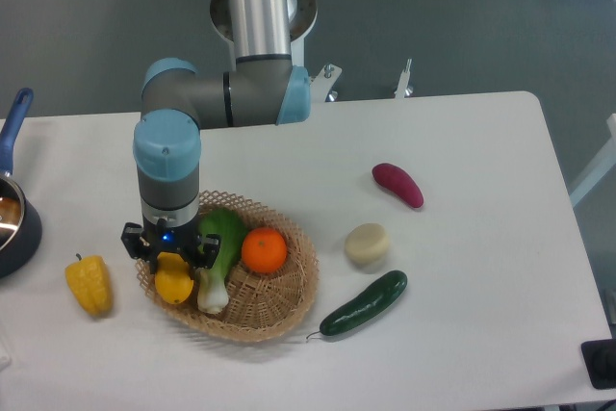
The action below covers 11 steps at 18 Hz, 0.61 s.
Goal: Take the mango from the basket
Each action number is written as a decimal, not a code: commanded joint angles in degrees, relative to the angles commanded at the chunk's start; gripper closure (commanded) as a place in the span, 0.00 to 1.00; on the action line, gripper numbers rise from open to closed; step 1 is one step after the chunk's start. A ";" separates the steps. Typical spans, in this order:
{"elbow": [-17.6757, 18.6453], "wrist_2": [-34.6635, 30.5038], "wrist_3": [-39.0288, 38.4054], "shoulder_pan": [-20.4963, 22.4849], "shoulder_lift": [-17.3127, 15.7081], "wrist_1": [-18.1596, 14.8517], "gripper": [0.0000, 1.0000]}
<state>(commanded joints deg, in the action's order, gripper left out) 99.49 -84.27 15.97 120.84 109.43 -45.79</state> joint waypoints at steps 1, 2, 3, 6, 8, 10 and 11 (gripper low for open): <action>-0.18 -0.54 2.02 1.22 -0.79 0.08 0.57; -1.05 -0.46 3.87 3.06 -1.84 0.26 0.57; -2.27 -0.37 5.37 4.65 -2.46 0.35 0.57; -8.15 1.46 8.54 9.65 -2.38 0.52 0.57; -10.10 5.49 10.91 13.08 -2.29 0.52 0.57; -11.16 12.08 15.38 16.95 -2.47 0.61 0.57; -11.42 15.07 17.84 18.62 -2.56 0.61 0.57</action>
<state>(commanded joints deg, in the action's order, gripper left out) 88.07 -69.20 33.81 139.47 106.88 -45.18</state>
